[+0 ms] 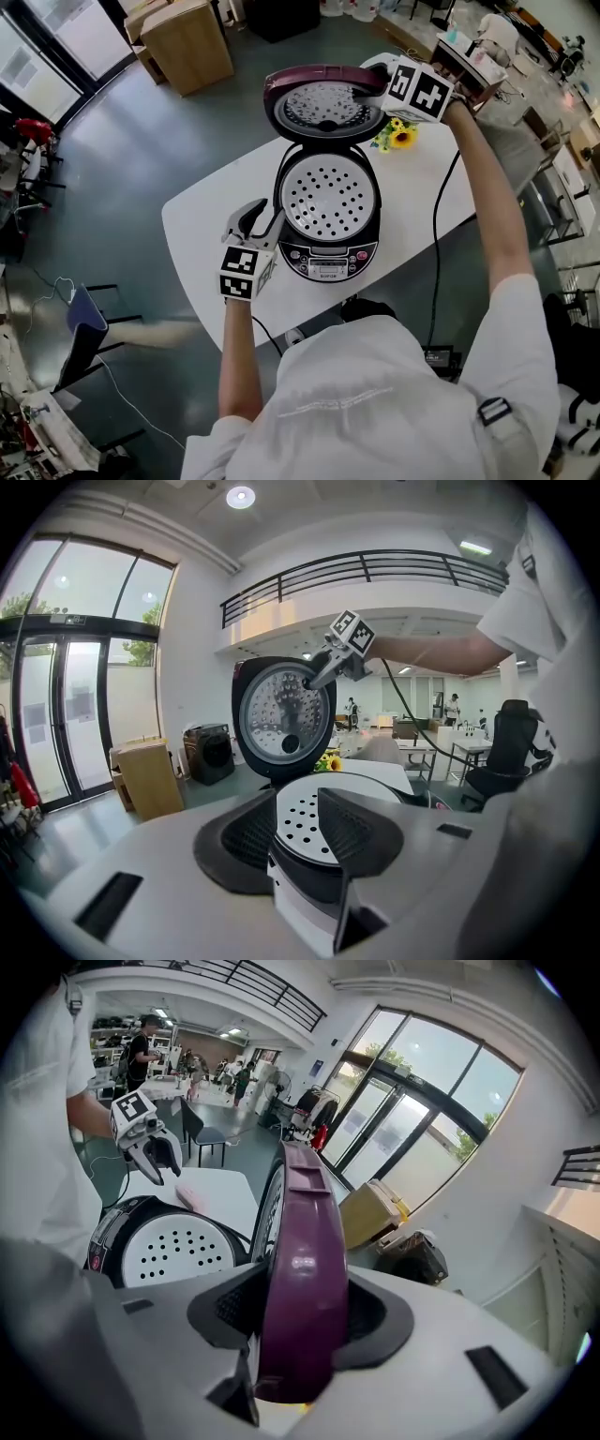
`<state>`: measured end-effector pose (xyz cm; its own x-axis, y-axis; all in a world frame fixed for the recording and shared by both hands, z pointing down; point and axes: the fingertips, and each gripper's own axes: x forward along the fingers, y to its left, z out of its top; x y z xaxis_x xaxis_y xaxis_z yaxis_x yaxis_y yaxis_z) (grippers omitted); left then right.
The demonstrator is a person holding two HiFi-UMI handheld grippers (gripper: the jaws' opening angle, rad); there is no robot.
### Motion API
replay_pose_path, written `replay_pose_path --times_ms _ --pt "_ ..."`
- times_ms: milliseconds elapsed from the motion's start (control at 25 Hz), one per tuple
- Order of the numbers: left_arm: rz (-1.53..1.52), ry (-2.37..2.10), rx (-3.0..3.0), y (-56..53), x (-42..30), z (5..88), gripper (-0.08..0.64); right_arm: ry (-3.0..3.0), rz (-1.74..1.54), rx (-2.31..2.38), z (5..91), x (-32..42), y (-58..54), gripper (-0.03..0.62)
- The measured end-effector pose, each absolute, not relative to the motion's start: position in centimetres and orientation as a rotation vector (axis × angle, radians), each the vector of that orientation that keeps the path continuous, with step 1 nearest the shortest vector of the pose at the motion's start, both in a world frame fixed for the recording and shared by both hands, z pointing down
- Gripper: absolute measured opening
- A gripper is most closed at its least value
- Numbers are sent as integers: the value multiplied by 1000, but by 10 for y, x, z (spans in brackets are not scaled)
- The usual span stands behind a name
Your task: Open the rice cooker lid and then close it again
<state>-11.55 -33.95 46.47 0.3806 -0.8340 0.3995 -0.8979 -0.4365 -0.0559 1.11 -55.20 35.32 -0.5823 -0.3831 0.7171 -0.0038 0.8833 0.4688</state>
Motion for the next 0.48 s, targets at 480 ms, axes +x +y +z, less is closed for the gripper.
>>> replay_pose_path --times_ms 480 --pt "578 -1516 2499 -312 -114 462 150 -2137 -487 289 354 15 -520 209"
